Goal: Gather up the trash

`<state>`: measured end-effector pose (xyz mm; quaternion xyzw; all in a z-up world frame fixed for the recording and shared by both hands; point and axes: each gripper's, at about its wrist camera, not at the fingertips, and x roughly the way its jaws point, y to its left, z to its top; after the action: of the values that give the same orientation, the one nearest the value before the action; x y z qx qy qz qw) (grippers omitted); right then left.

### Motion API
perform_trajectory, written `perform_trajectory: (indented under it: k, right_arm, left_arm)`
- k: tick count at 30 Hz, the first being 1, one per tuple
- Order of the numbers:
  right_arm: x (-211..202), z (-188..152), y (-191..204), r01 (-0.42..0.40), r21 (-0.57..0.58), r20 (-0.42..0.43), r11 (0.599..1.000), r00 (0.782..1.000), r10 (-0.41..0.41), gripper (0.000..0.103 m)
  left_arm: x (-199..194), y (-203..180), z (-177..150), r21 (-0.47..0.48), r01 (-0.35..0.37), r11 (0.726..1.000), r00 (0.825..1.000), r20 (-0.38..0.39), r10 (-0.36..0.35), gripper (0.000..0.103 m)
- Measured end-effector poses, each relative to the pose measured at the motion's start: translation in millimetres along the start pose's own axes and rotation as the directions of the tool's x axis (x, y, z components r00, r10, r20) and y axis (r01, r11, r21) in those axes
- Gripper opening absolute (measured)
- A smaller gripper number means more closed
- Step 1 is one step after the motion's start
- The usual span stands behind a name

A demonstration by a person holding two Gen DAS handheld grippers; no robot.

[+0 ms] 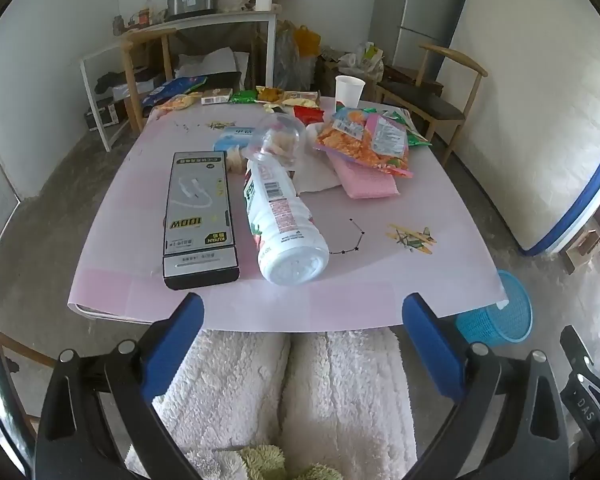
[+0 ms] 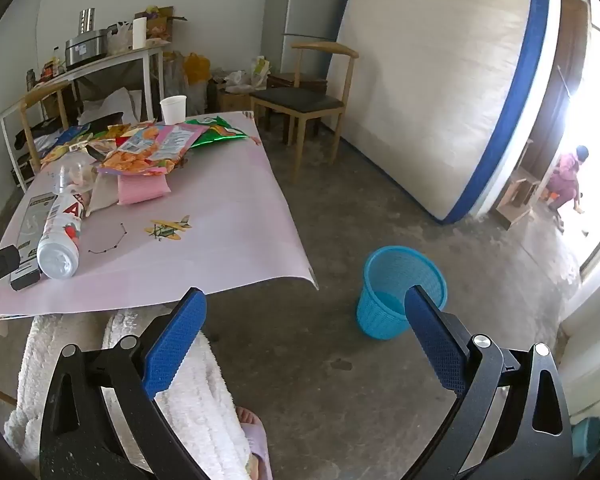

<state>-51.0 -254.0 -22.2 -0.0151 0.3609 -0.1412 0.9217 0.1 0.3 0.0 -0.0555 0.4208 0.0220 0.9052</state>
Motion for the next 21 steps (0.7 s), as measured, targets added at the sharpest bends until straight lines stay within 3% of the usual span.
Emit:
perform_trajectory:
  k: [21]
  right_arm:
    - [0.6,-0.8,5.3,-0.005,0.001,-0.007,1.000,1.000,0.005,0.095]
  left_arm:
    - [4.0,8.5,-1.7,-0.003,-0.001,1.000,1.000,-0.006,0.001,0.097]
